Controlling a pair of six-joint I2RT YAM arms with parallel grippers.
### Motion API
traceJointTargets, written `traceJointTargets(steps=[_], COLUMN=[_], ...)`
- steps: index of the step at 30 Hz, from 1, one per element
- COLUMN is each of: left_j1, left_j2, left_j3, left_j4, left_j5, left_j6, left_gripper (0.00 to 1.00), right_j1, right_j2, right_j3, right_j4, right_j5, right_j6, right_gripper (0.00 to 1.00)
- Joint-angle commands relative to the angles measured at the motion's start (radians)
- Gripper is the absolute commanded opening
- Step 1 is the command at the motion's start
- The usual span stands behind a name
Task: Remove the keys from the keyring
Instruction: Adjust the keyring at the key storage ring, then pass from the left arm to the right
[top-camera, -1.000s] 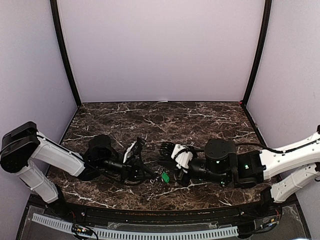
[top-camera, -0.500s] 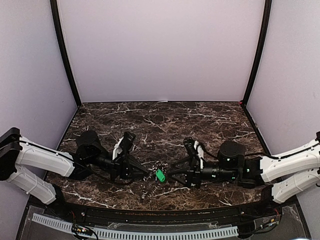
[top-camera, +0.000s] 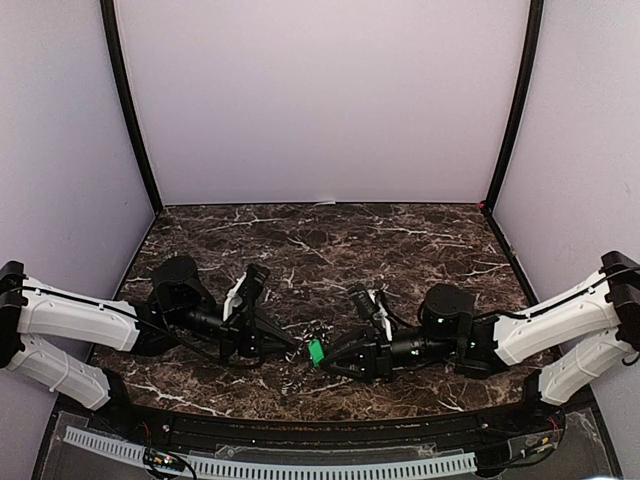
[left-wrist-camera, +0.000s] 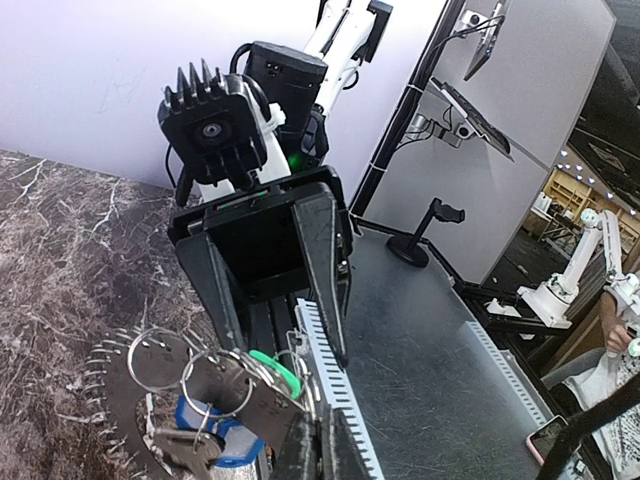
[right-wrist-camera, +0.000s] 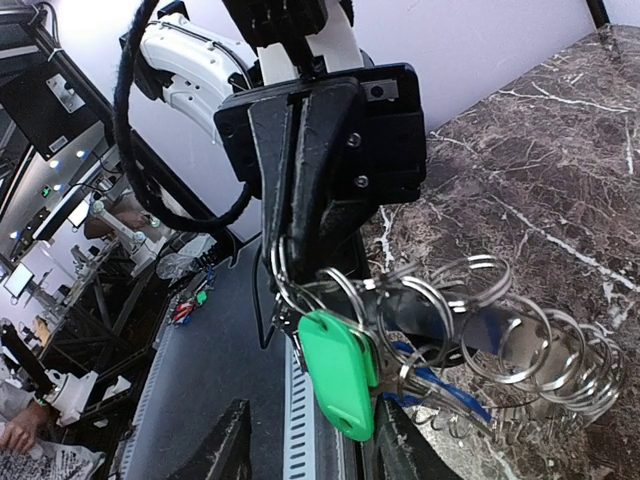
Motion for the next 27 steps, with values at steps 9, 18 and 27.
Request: traceJointTargets(steps=[9, 18, 27], left_j1=[0.003, 0.003, 0.003], left_j2=[-0.043, -0.036, -0.050], left_j3=[0.026, 0.018, 0.001], left_j4=[0.026, 0.048, 0.036], left_j5=[0.001, 0.002, -0.079], left_j6=[0.020, 0.012, 0.030], left_gripper=[0.00, 0.00, 0.00], right_j1=[-0.008, -0.009, -0.008], right_j2=[0.066, 0.089, 0.067], right_j3=[0.060, 0.078, 0.068], right_j4=[0.070, 0.107, 0.082], right_j5=[-0.021, -0.042, -0.048], right_j6=[0.030, 0.039, 0.041], right_gripper=[0.40, 0.28, 0.00])
